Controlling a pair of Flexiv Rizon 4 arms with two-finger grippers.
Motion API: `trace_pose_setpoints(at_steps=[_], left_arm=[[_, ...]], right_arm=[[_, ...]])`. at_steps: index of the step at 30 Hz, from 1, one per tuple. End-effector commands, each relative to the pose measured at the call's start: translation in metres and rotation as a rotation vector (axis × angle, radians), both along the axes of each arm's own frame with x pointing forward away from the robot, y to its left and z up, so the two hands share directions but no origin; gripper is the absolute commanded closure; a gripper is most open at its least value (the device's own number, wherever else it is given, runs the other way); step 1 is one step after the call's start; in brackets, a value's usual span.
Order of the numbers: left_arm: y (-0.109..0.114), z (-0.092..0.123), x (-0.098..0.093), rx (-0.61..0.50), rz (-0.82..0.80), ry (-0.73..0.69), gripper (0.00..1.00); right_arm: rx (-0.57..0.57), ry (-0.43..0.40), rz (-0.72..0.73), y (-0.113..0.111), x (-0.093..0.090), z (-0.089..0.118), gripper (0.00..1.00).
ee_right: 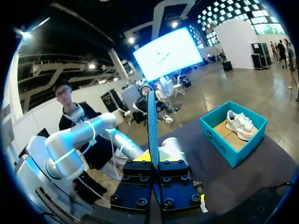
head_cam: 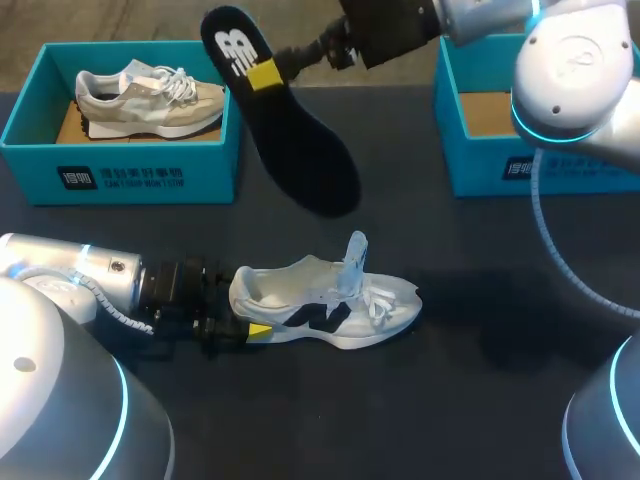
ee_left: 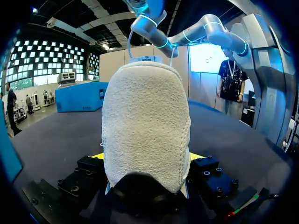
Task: Take the shoe out of the shoebox, open the shoe tongue, remove and reinsert the insole, then place the shoe into the shoebox
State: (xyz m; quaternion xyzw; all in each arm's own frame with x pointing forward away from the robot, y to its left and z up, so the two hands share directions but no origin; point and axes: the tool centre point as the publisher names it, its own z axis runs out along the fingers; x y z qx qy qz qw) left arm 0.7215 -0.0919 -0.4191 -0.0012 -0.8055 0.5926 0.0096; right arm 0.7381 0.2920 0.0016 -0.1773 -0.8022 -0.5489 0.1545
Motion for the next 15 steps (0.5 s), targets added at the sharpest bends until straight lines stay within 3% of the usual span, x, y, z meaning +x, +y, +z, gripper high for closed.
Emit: trace_pose_setpoints(at_steps=[1, 7, 9, 15], left_arm=[[-0.001, -0.006, -0.002, 0.001, 0.0, 0.001, 1.0], [-0.001, -0.006, -0.002, 0.001, 0.0, 0.001, 1.0], [-0.001, -0.006, -0.002, 0.001, 0.0, 0.001, 1.0], [-0.001, -0.006, -0.002, 0.001, 0.0, 0.001, 1.0]], right_arm=[[0.045, 0.017, -0.043, -0.008, -0.019, 0.009, 1.0], [0.235, 0.085, -0.085, -0.019, -0.03, 0.026, 1.0], [0.195, 0.04, -0.124, -0.023, -0.03, 0.031, 1.0], [0.195, 0.04, -0.124, -0.023, -0.03, 0.031, 1.0]])
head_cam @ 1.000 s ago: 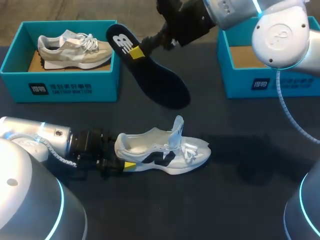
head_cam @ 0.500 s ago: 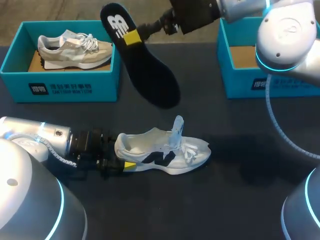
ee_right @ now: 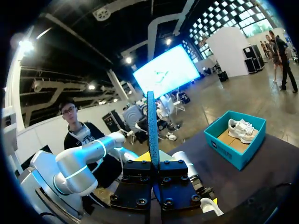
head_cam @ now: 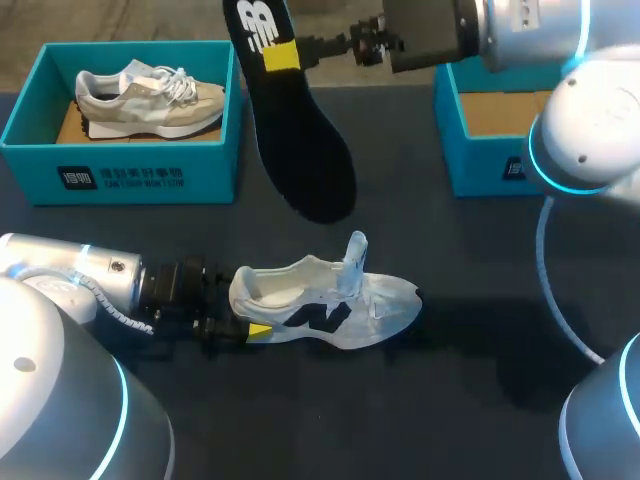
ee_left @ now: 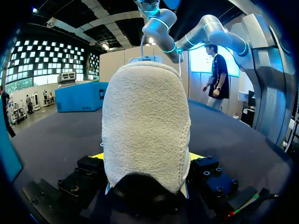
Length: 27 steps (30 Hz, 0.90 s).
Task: Take the shoe out of the shoebox, open the shoe tongue, remove and reinsert the insole, then place the shoe into the shoebox
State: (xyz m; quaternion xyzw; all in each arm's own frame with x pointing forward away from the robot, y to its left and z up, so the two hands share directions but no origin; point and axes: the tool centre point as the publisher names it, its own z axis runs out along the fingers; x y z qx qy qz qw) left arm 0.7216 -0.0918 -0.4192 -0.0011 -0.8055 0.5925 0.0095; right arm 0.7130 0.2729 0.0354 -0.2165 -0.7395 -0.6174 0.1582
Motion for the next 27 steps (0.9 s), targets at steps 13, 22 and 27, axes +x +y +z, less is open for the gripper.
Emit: trace_pose_setpoints(at_steps=[13, 22, 27], left_arm=[[-0.001, -0.005, -0.002, 0.001, 0.0, 0.001, 1.0], [-0.001, -0.005, -0.002, 0.001, 0.0, 0.001, 1.0], [-0.001, -0.005, -0.002, 0.001, 0.0, 0.001, 1.0]], right_arm=[[0.142, 0.076, -0.052, -0.015, -0.013, 0.018, 1.0], [0.142, 0.153, -0.07, -0.023, -0.031, 0.054, 1.0], [0.119, 0.23, -0.073, -0.021, -0.043, 0.065, 1.0]])
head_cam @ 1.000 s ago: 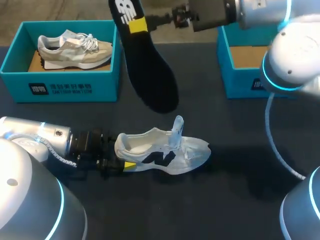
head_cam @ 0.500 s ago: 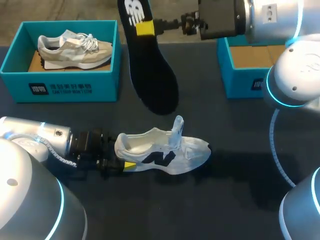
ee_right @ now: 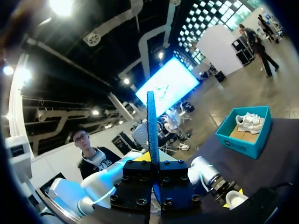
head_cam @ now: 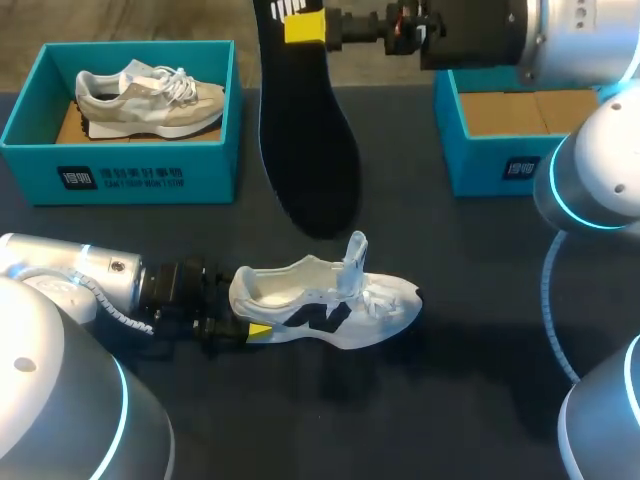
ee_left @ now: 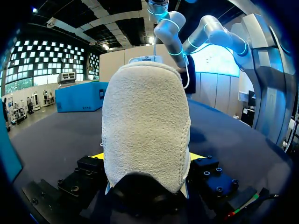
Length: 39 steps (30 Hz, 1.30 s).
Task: Take the shoe out of the shoebox, open the shoe tongue, remove and reinsert the insole, then place the shoe into the shoebox
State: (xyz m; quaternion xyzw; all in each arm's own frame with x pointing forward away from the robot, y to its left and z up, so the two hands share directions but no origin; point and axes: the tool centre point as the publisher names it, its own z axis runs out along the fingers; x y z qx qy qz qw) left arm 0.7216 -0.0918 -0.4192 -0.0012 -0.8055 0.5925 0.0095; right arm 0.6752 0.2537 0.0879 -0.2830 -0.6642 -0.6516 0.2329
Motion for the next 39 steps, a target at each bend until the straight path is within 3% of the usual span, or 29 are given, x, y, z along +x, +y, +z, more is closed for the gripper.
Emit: trace_pose_setpoints(at_steps=[1, 10, 24, 39], left_arm=[[-0.001, -0.005, -0.002, 0.001, 0.0, 0.001, 1.0], [-0.001, -0.005, -0.002, 0.001, 0.0, 0.001, 1.0], [-0.001, -0.005, -0.002, 0.001, 0.0, 0.001, 1.0], [-0.001, -0.005, -0.002, 0.001, 0.0, 0.001, 1.0]], right_arm=[[-0.023, 0.041, -0.011, -0.001, -0.008, 0.015, 1.0], [-0.011, 0.168, -0.041, 0.002, -0.035, 0.015, 1.0], [-0.021, 0.179, -0.062, -0.014, -0.059, 0.009, 1.0], [-0.055, 0.157, -0.063, -0.022, -0.06, 0.01, 1.0]])
